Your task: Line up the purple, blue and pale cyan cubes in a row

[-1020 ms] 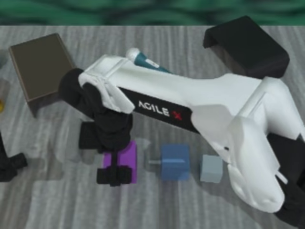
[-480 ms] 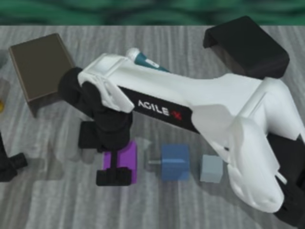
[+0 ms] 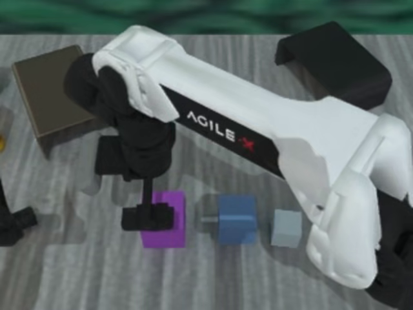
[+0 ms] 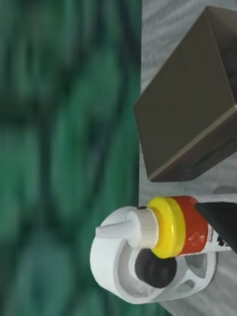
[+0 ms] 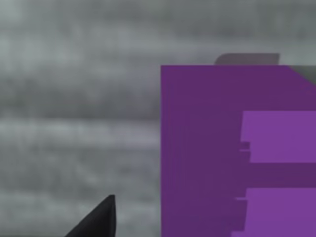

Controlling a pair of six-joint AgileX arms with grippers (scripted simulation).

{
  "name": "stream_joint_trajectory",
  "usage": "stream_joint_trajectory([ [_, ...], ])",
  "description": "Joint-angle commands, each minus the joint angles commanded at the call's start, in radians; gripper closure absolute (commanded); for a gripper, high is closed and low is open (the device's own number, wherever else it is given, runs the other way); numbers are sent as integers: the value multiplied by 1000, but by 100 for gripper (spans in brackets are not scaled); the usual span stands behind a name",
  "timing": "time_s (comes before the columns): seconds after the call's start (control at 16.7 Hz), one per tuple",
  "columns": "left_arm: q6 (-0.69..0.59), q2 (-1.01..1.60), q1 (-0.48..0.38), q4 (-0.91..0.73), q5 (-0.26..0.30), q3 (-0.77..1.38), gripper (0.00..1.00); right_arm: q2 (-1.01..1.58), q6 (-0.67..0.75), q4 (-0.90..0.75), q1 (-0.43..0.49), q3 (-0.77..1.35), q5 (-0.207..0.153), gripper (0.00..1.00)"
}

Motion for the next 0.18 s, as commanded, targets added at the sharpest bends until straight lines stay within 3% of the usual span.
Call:
stream_joint_trajectory([
  [0.18, 0, 0, 0, 0, 0, 0, 0, 1, 0, -34, 0, 34, 1, 0],
])
